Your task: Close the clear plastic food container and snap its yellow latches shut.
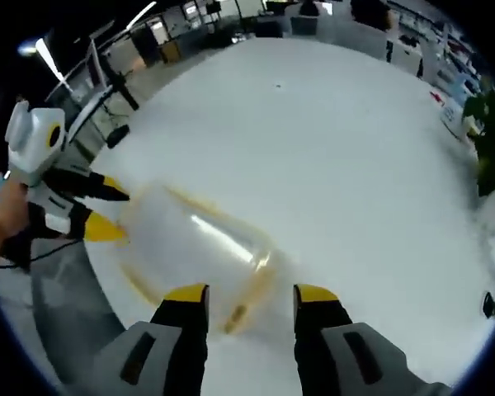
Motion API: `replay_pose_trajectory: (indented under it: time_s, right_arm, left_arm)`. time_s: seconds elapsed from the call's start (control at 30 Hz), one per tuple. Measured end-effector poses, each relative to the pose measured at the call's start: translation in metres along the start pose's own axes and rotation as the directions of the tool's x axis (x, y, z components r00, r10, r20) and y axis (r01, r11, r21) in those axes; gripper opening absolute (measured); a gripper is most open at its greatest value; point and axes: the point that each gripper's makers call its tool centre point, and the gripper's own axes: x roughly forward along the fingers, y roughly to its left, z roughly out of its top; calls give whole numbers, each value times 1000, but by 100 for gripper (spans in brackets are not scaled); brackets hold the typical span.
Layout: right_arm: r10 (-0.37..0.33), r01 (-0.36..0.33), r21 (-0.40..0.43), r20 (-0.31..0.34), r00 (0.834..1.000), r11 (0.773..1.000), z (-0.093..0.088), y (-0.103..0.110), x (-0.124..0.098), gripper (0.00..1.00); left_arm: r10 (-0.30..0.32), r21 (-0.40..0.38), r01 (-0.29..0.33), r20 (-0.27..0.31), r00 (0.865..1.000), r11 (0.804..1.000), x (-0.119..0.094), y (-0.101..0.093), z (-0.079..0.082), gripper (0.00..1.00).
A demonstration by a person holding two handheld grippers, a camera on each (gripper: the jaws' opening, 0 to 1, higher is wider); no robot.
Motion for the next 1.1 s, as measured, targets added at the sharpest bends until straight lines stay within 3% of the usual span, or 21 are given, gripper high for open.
replay_pose_trajectory:
  time_s: [0.1,0.27,0.4,0.67,0.7,0.73,0.77,0.8,0.83,0.87,1.1]
  right_arm:
    - [19,-19,75,6,1000,997,-2,2,2,40]
    - [52,-54,95,15,999,994,-2,6,5,38]
    - [86,-89,171,24,996,981,-3,8,8,38]
    - [92,-98,167,46,995,981,-2,13,9,35]
    - [85,-92,161,48,995,983,-2,13,10,32]
    - [23,-34,205,58,998,978,0,8,9,32]
    - [67,-74,171,51,996,982,1,15,9,32]
    - [58,-64,153,48,997,986,1,15,9,32]
    - [50,-53,141,31,998,989,-1,14,8,31]
    - [53,-58,151,36,998,987,-1,13,9,31]
    - [51,-54,178,22,998,982,-3,16,11,31]
  left_arm:
    - [-33,-71,34,14,999,997,4,-5,0,39]
    - [-52,-92,53,21,998,994,7,-8,2,36]
    - [-56,-115,58,21,998,992,9,-7,4,36]
    - [-77,-120,80,27,997,990,11,-8,2,34]
    - [-77,-140,81,30,997,987,11,-9,3,33]
    - [-70,-181,77,43,997,980,13,-8,5,32]
    - [-71,-224,78,42,997,971,13,-9,5,31]
    - [-69,-184,76,43,997,980,13,-7,6,30]
    - [-71,-153,66,-27,997,986,12,-7,-5,28]
    - [-79,-185,85,43,996,979,19,-11,7,28]
    - [-85,-192,93,50,995,977,19,-12,7,29]
